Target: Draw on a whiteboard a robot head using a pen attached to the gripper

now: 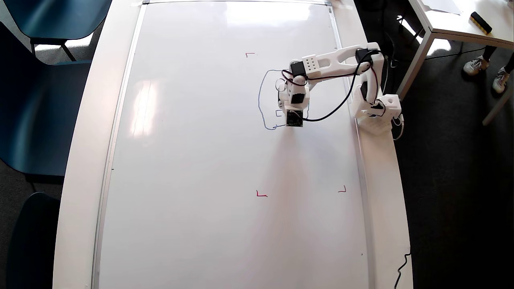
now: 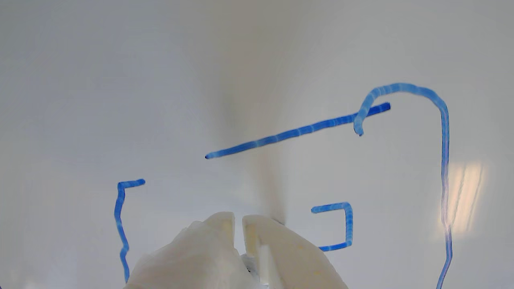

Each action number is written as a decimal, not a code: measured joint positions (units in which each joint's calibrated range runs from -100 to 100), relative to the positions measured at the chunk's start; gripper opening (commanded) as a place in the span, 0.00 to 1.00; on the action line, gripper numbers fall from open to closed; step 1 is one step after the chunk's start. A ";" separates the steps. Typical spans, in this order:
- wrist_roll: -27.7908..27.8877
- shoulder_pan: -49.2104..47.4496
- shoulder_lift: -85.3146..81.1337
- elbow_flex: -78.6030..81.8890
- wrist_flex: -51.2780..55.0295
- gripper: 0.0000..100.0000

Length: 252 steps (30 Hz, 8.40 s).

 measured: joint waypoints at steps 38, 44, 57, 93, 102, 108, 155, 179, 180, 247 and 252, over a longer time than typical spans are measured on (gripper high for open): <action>-1.11 0.08 -3.64 -10.51 5.41 0.01; -1.11 5.73 -6.86 -10.51 8.28 0.01; 1.74 15.16 0.59 -10.60 7.60 0.01; 1.85 13.80 12.96 -19.83 4.48 0.01; 1.85 13.95 12.71 -18.36 4.22 0.01; 2.01 13.95 11.52 -16.17 4.14 0.01; 3.65 18.55 10.42 -15.81 2.79 0.01; 1.16 14.56 10.59 -20.65 5.74 0.01; 1.06 14.63 9.83 -20.65 6.50 0.01; 3.33 10.63 -3.22 7.77 2.87 0.01; 3.86 10.63 -3.30 8.04 2.87 0.01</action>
